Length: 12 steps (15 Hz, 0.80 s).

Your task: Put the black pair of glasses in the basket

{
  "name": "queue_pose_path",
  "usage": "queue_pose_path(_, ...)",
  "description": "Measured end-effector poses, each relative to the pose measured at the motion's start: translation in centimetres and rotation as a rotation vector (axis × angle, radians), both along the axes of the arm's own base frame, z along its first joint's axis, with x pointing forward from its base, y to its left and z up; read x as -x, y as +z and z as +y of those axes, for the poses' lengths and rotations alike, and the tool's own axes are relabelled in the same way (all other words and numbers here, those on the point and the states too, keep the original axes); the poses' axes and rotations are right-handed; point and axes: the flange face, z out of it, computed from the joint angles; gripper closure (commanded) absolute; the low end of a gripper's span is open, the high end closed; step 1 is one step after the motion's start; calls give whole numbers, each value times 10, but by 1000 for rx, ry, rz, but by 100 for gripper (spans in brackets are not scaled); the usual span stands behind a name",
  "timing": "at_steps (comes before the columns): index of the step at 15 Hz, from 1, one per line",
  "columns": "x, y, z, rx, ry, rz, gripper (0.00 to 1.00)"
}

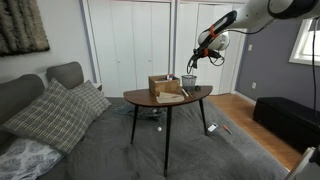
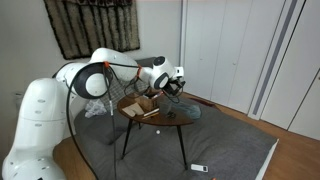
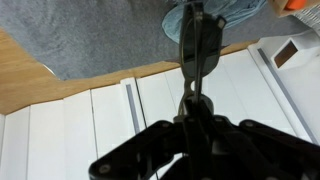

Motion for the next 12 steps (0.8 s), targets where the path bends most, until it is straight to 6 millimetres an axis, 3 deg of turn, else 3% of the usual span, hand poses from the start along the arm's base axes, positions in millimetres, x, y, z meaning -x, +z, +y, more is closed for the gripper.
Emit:
queue_pose_path(8, 44, -36, 85, 28, 79, -181, 95)
queue_pose_path(12, 60, -55, 99, 50, 76, -260, 95)
